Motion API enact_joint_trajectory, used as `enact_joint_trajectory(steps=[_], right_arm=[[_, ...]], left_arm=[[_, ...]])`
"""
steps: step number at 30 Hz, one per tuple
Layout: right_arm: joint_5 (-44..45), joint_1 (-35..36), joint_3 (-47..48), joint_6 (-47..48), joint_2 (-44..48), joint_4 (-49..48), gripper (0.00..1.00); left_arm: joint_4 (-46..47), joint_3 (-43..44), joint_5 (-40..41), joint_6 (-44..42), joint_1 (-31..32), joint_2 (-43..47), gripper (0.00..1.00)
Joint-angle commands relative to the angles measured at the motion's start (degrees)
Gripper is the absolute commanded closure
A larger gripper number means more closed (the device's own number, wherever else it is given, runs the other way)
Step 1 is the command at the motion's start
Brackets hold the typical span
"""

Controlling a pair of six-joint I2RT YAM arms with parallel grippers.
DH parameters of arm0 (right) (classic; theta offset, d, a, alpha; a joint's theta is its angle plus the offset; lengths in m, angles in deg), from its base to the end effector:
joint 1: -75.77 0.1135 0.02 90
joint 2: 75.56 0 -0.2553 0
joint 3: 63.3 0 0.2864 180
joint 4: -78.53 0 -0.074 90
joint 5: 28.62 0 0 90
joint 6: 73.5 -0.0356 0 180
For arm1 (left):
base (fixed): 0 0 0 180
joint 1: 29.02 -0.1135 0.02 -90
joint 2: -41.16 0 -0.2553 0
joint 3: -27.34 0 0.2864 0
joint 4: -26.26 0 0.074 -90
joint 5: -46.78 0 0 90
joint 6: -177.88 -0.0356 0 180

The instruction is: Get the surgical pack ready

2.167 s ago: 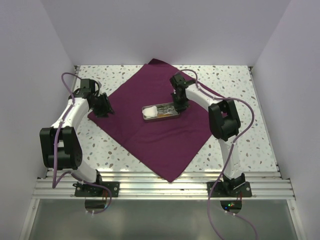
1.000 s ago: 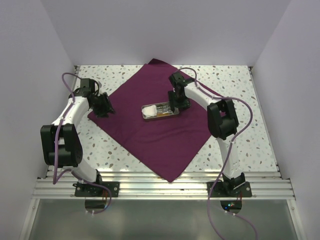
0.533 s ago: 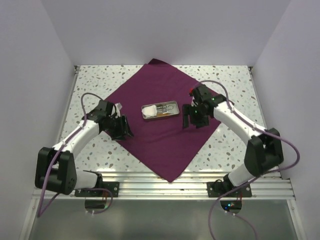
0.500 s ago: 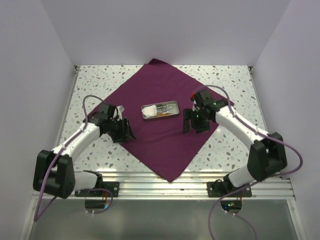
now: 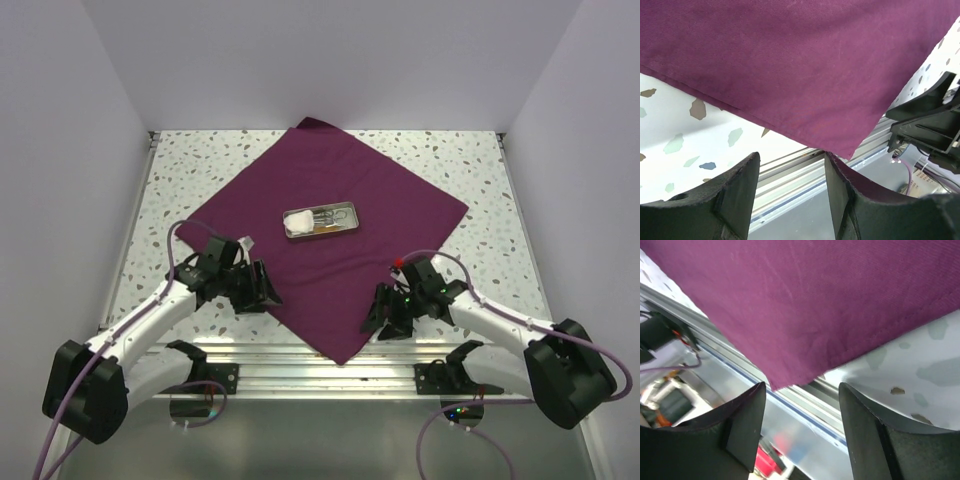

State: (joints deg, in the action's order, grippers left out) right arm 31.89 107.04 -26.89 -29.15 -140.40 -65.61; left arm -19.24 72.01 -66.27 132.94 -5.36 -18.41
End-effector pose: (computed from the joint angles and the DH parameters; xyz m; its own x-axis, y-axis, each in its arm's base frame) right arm 0.1694 0.1234 0.1136 -0.9920 0.1258 0.0139 0.1073 0.7770 0.6203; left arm 0.1961 -0.1011 0.1672 -0.9493 -0.2952 -0.1079 -0.1778 0.7875 -0.5901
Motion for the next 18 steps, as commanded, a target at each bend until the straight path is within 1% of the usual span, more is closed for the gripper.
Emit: enact_joint_trajectory(steps=[1,8,12,15,18], right_arm=[[-2.9,0.4,-4.3,-11.1,1.8,-12.4,0.37],[-1.4,1.2,-5.5,-11.9,2.0,-11.3,0.37],[-1.0,1.3,-6.7,-13.5,0.2,-13.7,0.37],[-1.9,1.5,-7.4,-15.3,-1.9,-16.4,0.39],[-2.9,1.6,-7.7,-17.2,-2.0,-17.4,0.43]], left_arm=[[2.5,2.0,0.7,2.8,0.3,0.9,0.42],[1.2,5.7,1.8,2.7,0.3,0.9,0.42],[0.8,7.8,1.9,2.4,0.3,0.4,0.42],[0.3,9.5,2.7,1.7,0.3,0.2,0.42],[-1.4,11.2,3.7,0.3,0.2,-0.5,0.41]])
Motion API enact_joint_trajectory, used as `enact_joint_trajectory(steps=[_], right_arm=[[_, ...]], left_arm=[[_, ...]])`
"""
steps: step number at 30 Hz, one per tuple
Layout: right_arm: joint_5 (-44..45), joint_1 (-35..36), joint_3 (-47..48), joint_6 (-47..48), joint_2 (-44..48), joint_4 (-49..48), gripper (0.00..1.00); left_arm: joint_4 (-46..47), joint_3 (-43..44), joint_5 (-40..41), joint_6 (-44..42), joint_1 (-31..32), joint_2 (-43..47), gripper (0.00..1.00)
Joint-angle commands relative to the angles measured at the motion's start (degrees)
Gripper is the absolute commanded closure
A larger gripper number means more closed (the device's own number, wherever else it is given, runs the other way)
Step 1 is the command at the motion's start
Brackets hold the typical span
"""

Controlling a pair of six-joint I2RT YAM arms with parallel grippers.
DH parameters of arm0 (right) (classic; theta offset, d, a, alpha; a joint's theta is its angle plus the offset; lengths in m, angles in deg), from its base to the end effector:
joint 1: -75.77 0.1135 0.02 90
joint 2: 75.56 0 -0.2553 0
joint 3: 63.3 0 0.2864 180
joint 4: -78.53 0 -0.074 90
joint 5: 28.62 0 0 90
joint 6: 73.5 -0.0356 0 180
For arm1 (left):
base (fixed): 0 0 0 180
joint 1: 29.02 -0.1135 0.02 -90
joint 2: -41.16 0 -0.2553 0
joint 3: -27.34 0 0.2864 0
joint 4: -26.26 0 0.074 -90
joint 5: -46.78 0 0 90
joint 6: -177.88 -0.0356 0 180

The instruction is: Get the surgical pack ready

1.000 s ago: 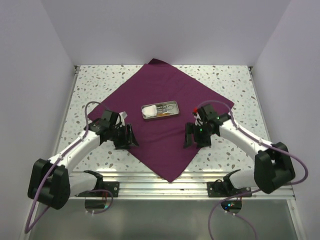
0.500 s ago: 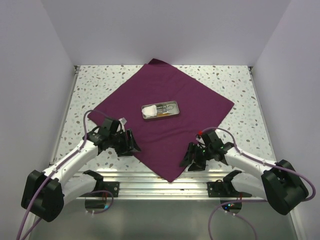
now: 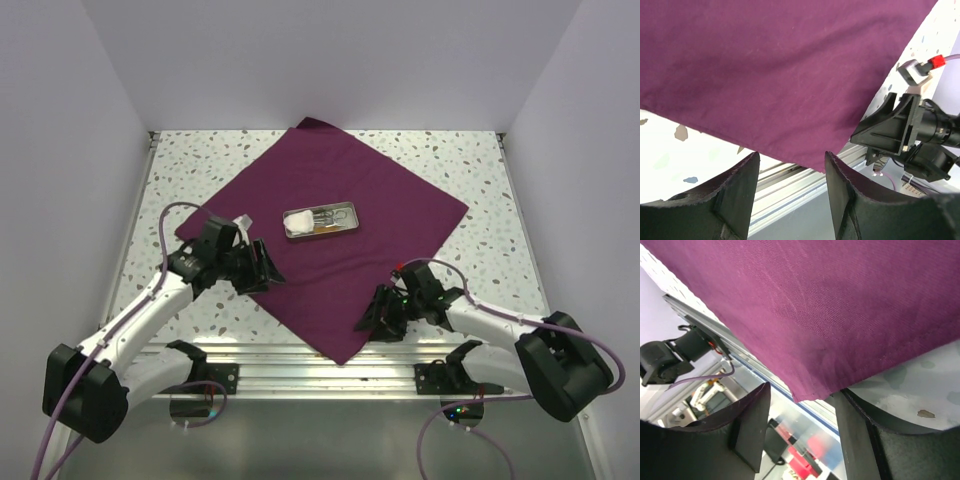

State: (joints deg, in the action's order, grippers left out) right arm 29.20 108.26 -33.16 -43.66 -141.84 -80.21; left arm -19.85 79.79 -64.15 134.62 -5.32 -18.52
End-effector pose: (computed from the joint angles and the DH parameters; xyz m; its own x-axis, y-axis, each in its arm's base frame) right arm 0.1625 0.1259 0.0906 -0.9579 0.2604 0.1211 0.2697 0.6711 0.6906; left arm 0.2140 -0.1078 0.2118 -0.9190 -0.3394 -0.2005 -0.1438 0.7622 -0.6312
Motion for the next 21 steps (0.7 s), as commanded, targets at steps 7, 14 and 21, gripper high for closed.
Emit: enact_joint_trajectory(steps=[7,14,21], right_arm=[[-0.2,0.6,-2.2,-4.1,1.9,-1.1,0.47],[-0.1,2.2,-3.4,-7.6,1.8,-4.1,0.48],[1.8,4.2,-5.6,-12.2,2.3,-8.4,0.52]], left_arm=[[-0.7,5.4,1.5,-2.2,0.3,-2.2,0.41],[-0.6,7.2,1.3,-2.6,0.3,-4.0,0.41],[-0.4,8.5,0.9,-3.6,0.3,-5.5,0.41]])
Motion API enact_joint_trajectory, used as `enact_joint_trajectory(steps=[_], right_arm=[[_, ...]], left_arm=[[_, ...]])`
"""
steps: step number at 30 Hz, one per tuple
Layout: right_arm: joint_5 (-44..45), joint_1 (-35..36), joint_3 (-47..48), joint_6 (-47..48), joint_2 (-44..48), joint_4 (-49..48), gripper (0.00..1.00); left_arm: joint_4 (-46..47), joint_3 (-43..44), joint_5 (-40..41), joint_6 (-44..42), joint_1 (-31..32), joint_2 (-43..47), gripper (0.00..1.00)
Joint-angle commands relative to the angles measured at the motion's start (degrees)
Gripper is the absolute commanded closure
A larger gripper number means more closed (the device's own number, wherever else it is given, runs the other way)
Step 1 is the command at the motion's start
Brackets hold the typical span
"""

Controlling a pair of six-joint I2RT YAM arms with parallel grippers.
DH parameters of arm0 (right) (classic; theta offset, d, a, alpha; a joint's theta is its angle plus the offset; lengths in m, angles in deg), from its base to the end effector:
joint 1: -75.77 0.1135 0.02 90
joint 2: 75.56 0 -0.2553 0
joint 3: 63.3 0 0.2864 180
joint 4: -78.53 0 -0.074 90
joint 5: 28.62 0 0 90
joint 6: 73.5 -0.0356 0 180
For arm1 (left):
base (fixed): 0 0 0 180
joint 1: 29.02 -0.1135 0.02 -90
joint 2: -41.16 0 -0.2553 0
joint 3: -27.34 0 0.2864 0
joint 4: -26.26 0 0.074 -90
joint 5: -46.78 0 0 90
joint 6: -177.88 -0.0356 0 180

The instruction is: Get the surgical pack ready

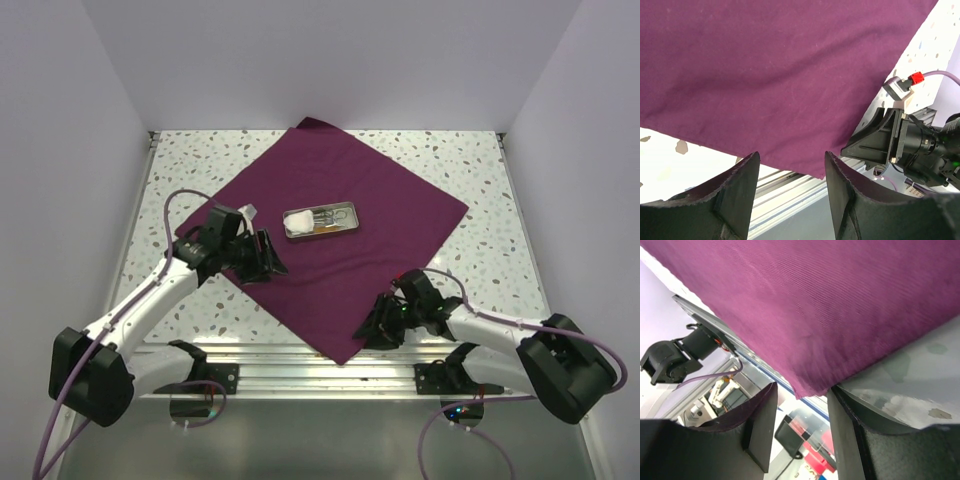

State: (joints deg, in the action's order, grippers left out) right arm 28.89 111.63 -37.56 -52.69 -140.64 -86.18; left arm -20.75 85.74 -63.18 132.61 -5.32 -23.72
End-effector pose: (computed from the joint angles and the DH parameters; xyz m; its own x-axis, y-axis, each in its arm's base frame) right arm 0.1461 0.1292 0.0786 -0.9322 0.2990 0.2038 0.3527 0.6247 0.6967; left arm 0.2333 -0.1157 0.2260 -0.9196 -0.3187 -0.2296 -0.1174 0.7808 -0.6136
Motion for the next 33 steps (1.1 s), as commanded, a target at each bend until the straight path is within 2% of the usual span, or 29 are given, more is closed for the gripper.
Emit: enact_joint_trajectory(steps=[1,6,15,19,20,23,28,33], right_arm=[[2.3,1.0,-1.3,-3.8,1.4,-2.4,0.53],[4.1,1.2,-2.5,-5.9,1.9,-2.9,0.59],[6.0,2.0,-1.0,-6.7,-1.5,-8.4,0.63],[6.3,2.7,-0.1,-6.8,-0.8,-6.9,0.72],[6.1,2.8,0.4,-6.8,0.0,-5.7,0.78],[6.0,2.7,1.6,-6.5,2.8,-1.9,0.84],[6.0,2.7,9.4,-1.8,2.8,5.5,0.98],[4.9,0.2,23.0,5.0,-4.9,12.2,1.00]], left_arm=[[0.5,2.7,-0.2,-1.6,0.3,-0.5,0.41],[0.2,3.0,-0.5,-1.8,0.3,-0.5,0.41],[-0.3,3.6,-0.4,-2.5,0.3,-0.6,0.41],[-0.9,4.6,-0.2,-2.8,0.2,-0.6,0.41],[-0.9,4.8,-0.2,-2.9,0.2,-0.6,0.41],[-1.6,5.6,0.5,-3.3,0.2,-0.9,0.41],[-5.2,10.4,6.8,-5.4,0.1,-2.0,0.41],[-10.6,16.4,14.2,-9.4,-1.5,-3.2,0.41]])
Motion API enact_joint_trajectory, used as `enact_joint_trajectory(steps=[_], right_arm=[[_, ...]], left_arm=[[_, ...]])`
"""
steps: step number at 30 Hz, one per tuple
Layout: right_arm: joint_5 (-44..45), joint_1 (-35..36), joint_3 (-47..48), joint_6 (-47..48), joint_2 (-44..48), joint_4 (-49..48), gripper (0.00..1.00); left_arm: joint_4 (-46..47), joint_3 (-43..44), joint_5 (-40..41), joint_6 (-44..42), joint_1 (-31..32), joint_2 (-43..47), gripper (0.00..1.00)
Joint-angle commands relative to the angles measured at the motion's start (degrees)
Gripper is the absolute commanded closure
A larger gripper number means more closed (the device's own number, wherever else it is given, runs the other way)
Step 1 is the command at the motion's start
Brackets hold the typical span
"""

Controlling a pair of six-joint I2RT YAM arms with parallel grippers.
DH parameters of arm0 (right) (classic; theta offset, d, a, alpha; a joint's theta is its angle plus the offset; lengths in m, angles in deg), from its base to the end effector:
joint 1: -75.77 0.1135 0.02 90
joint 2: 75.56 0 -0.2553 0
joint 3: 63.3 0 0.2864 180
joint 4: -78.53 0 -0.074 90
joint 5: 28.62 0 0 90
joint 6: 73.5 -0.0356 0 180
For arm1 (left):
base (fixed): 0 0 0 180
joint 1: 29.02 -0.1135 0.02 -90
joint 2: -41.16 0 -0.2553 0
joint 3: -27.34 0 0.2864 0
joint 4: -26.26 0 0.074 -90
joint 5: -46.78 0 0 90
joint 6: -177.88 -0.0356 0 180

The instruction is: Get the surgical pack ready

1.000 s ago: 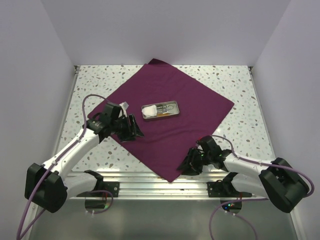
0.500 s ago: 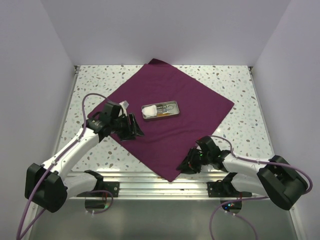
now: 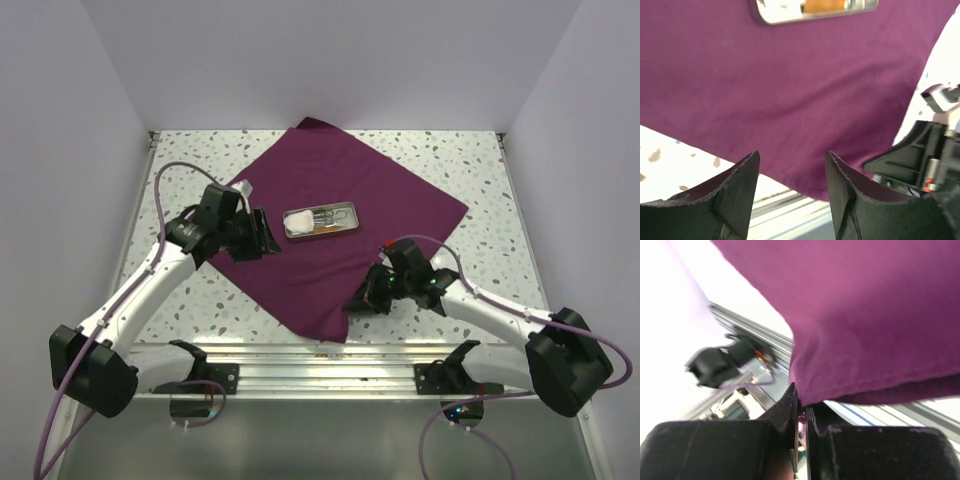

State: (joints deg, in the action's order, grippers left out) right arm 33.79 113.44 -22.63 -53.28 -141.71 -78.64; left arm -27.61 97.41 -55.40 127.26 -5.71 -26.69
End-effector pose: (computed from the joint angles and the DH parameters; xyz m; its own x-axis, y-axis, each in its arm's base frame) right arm 0.1843 0.1631 0.1450 -0.9413 0.3239 0.0947 0.2832 0.6056 0.7436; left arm 0.2518 -0.1167 0.2757 -0.8784 -0.2968 -0.3746 -0.0650 0.8507 -0.5216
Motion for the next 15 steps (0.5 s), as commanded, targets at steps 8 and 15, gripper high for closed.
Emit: enact_joint_trajectory(steps=[8,15], right_arm=[[-5.7,-13.4,31.3,11.7,-21.4,8.0,1.00],[-6.7,-16.7,55.9,15.0,-42.1,14.7,1.00]], left_arm=[[-4.1,7.6,5.1,-8.3,-9.6,-1.0,0.41],[-2.1,10.7,3.7,-11.3,-12.4,-8.2,0.42]])
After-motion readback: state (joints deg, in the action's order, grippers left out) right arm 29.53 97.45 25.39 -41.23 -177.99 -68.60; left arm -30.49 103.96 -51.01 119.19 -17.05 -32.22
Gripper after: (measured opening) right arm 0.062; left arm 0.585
